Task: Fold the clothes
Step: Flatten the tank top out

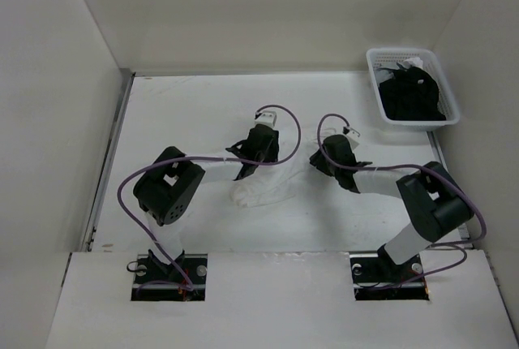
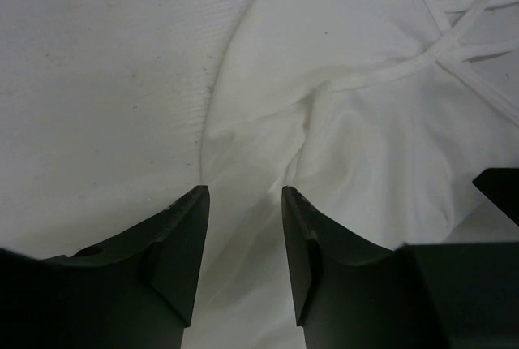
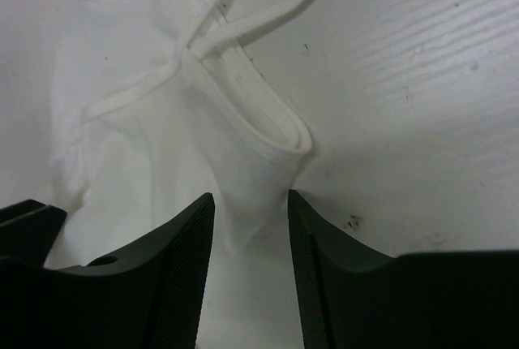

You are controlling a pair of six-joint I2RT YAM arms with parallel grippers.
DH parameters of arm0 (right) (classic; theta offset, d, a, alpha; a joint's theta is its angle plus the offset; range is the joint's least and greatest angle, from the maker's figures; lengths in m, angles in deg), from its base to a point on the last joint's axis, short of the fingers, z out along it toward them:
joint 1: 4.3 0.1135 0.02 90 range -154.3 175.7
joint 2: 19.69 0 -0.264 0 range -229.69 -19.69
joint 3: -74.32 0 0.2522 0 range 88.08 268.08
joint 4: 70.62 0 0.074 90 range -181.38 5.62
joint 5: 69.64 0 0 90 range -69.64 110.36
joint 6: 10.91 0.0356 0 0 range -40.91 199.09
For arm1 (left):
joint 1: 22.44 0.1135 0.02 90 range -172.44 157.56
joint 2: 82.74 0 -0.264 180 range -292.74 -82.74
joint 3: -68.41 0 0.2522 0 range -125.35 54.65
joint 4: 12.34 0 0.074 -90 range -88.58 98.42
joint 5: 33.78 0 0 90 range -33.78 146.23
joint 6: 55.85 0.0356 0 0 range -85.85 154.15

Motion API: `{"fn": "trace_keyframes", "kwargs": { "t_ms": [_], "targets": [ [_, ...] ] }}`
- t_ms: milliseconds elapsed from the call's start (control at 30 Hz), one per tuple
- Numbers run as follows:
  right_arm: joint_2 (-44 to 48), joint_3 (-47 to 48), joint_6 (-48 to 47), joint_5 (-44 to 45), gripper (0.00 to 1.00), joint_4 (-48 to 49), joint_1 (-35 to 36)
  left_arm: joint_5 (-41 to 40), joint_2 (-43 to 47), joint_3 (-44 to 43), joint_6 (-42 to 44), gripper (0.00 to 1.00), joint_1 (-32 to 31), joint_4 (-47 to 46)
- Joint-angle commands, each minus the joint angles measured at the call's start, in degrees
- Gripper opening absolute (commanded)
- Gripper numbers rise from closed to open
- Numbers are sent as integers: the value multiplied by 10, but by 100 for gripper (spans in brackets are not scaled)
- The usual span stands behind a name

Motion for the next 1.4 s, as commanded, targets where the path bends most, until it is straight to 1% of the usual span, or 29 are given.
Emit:
{"fn": "trace_keyframes", "kwargs": {
  "t_ms": [0, 33, 67, 133, 167, 200, 300, 467, 633, 767, 833, 933, 1033, 1100, 1233, 1300, 1367],
  "targets": [
    [-28, 31, 15, -17, 43, 51, -10, 28, -3, -32, 15, 36, -5, -21],
    [-36, 35, 17, -17, 37, 61, -12, 35, -4, -30, 15, 34, -5, -21],
    [-42, 38, 17, -18, 27, 70, -14, 44, -4, -28, 12, 30, -5, -21],
    [-43, 43, 13, -14, 12, 91, -18, 64, -4, -21, 6, 18, -3, -21],
    [-37, 43, 9, -10, 7, 103, -18, 75, -3, -16, 2, 14, -2, -21],
    [-28, 40, 3, -4, 5, 113, -18, 85, 2, -12, -3, 10, -1, -21],
    [11, 34, -21, 14, 4, 126, -14, 93, 27, 3, -25, 2, 6, -21],
    [96, 17, -62, 42, 4, 100, 2, 89, 93, 28, -39, 0, 8, -19],
    [201, 2, -98, 75, 3, 48, 46, 65, 232, 73, -50, 0, 12, -13],
    [297, 22, -139, 106, 3, -34, 98, 45, 339, 98, -51, 0, 11, 12],
    [339, 40, -153, 126, 3, -81, 128, 27, 394, 107, -50, 0, 7, 31],
    [394, 92, -177, 166, 4, -171, 197, -6, 473, 122, -44, 0, -8, 62],
    [399, 154, -194, 203, 5, -254, 265, -41, 545, 132, -50, 0, -16, 98],
    [393, 189, -204, 227, 4, -288, 303, -52, 585, 135, -57, 0, -28, 115],
    [390, 244, -234, 304, 4, -312, 397, -75, 653, 129, -69, 0, -63, 157],
    [391, 271, -269, 362, 3, -310, 452, -98, 675, 127, -67, 0, -87, 168],
    [393, 297, -312, 412, 3, -304, 502, -134, 700, 126, -61, 0, -125, 172]
  ]
}}
